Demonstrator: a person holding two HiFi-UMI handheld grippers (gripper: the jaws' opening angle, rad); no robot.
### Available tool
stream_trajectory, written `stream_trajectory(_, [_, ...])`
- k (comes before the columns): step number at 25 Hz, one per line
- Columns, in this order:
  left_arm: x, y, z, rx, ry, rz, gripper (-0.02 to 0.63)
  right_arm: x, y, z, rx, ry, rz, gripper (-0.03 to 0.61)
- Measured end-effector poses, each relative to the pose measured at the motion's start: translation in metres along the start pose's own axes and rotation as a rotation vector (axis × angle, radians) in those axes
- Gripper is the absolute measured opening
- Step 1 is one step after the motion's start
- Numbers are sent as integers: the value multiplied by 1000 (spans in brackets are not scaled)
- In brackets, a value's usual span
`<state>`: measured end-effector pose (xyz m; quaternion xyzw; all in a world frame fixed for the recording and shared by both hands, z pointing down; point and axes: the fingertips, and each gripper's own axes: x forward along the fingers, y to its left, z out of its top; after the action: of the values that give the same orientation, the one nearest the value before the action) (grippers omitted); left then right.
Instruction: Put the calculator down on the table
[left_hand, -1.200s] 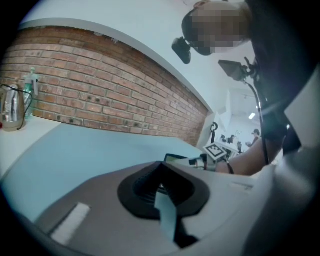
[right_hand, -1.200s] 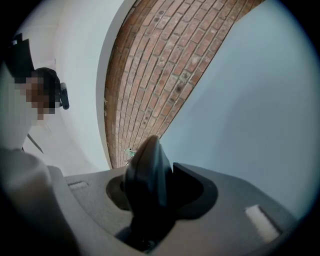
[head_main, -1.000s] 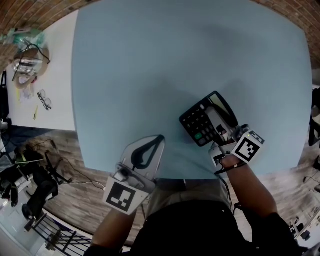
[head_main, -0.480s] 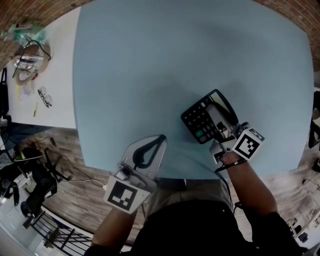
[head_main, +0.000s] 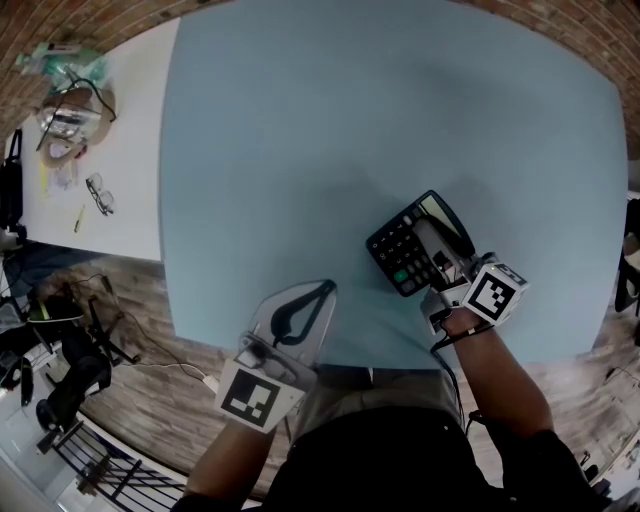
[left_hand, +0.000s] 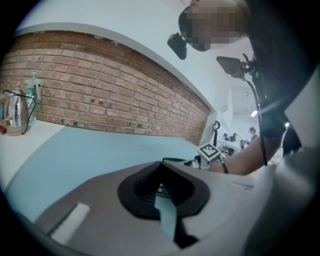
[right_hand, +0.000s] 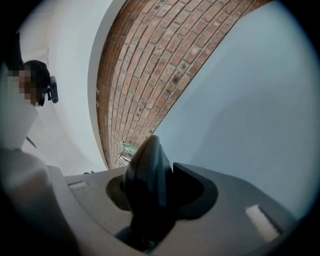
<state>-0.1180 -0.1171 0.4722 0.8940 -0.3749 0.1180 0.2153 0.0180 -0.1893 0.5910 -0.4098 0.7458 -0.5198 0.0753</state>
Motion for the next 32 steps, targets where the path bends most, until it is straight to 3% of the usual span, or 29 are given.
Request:
stream_trajectory(9, [-4,-1,9,8,-20,8,-15,4,-10,-6,-12,91,-98,137])
stream_trajectory(18, [-6,1,16,11,-22,3,-15,6,-19,-5,-16,102,-156,137])
stream_trajectory(27, [-5,4,22,11,-30,0,-15,10,-26,-5,70,111,-195,140])
stream_trajectory(32, [-6,4,22,-5,-34,-1,-15,12,-29,-3,61,128,-227,168])
